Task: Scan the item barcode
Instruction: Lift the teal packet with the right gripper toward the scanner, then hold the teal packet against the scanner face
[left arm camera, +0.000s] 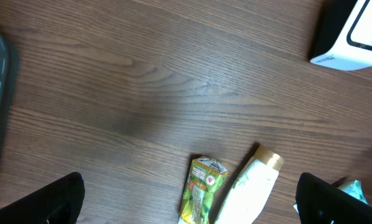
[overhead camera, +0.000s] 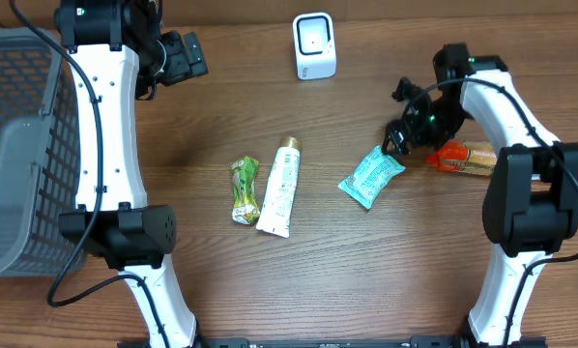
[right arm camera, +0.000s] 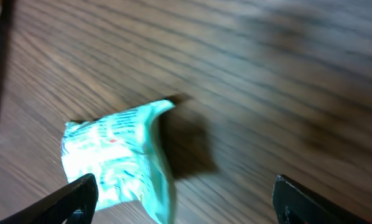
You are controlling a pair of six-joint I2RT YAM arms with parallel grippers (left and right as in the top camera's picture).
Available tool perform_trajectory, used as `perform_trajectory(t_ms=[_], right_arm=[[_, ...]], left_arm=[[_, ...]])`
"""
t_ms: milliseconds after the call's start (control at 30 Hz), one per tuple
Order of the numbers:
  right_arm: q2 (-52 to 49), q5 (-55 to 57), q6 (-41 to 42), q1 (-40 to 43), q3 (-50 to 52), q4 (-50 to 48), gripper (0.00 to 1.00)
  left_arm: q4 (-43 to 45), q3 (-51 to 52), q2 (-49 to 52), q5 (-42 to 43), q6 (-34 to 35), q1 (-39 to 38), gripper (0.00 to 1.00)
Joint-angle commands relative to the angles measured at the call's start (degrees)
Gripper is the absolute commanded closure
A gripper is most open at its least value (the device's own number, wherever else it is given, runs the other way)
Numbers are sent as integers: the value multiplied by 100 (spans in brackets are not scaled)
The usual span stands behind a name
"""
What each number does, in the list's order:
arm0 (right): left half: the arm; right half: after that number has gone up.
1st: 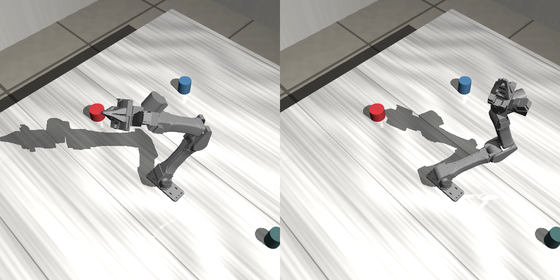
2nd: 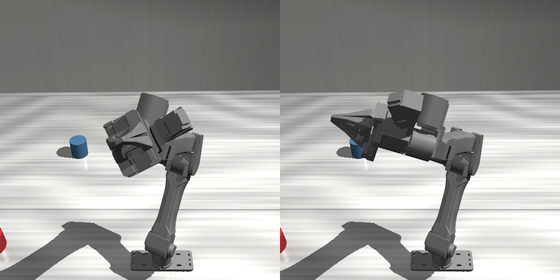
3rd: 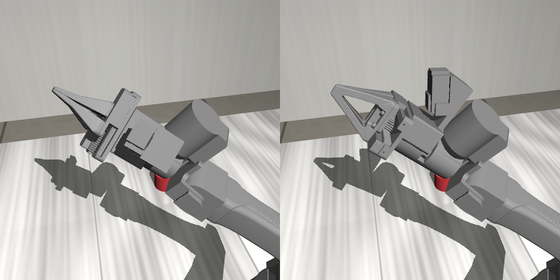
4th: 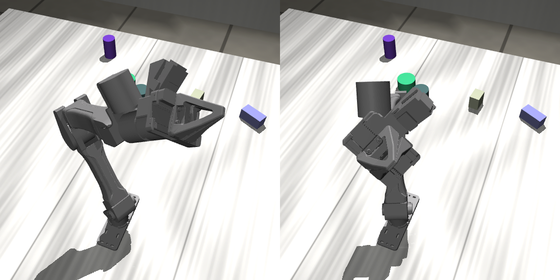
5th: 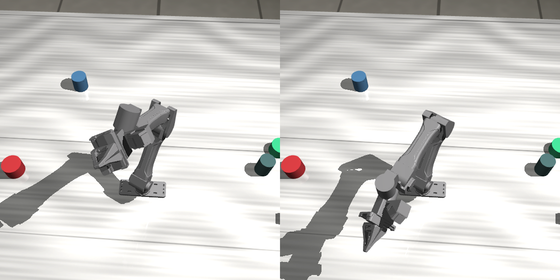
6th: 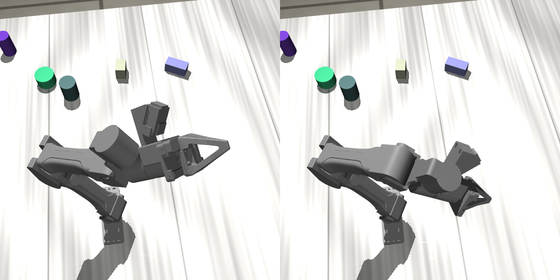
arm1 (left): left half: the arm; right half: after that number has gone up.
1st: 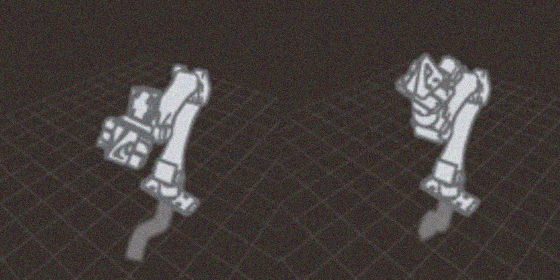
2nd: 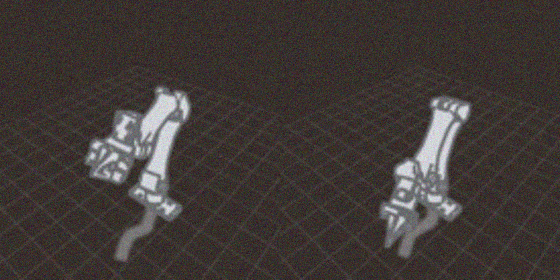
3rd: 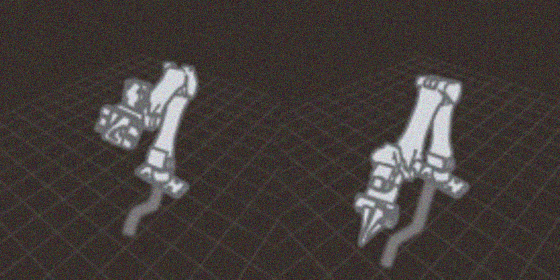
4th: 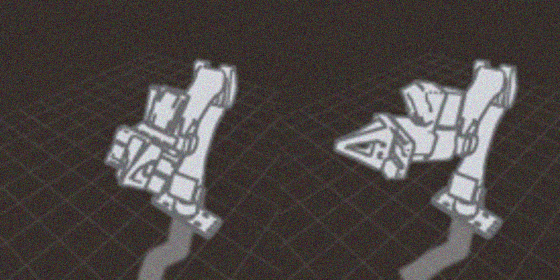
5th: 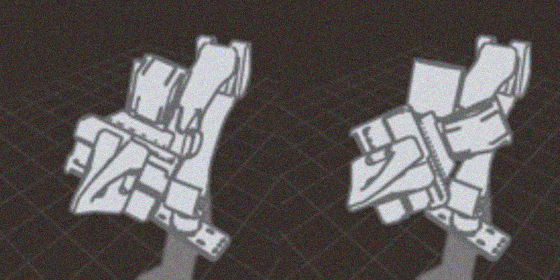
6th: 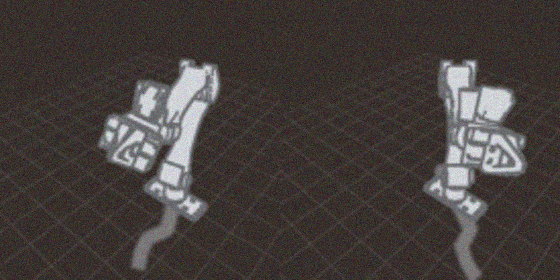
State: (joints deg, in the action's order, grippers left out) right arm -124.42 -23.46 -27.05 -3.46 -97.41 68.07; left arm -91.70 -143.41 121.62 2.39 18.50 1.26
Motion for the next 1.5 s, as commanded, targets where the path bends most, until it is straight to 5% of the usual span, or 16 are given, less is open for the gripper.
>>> perform_trajectory(t_ms=[0, 300, 500, 667, 1000, 1467], right_arm=[[-2, -675, -179, -76, 459, -256, 10], [-2, -1034, -151, -339, 1412, -903, 24], [-2, -1029, 4, -372, 1674, -844, 69], [0, -1180, 356, -372, 1602, -841, 96], [345, -3215, -46, -354, -31, -2, 96], [2756, -1882, 291, -319, -1261, 55, 96]], left_arm=[[9, -107, -85, 11, 81, 7, 0], [9, -107, -85, 9, 81, 7, 0], [11, -107, -85, 11, 81, 7, 0], [9, -107, -85, 11, 81, 7, 0], [9, -107, -85, 11, 81, 7, 0], [9, -107, -85, 11, 81, 7, 1]])
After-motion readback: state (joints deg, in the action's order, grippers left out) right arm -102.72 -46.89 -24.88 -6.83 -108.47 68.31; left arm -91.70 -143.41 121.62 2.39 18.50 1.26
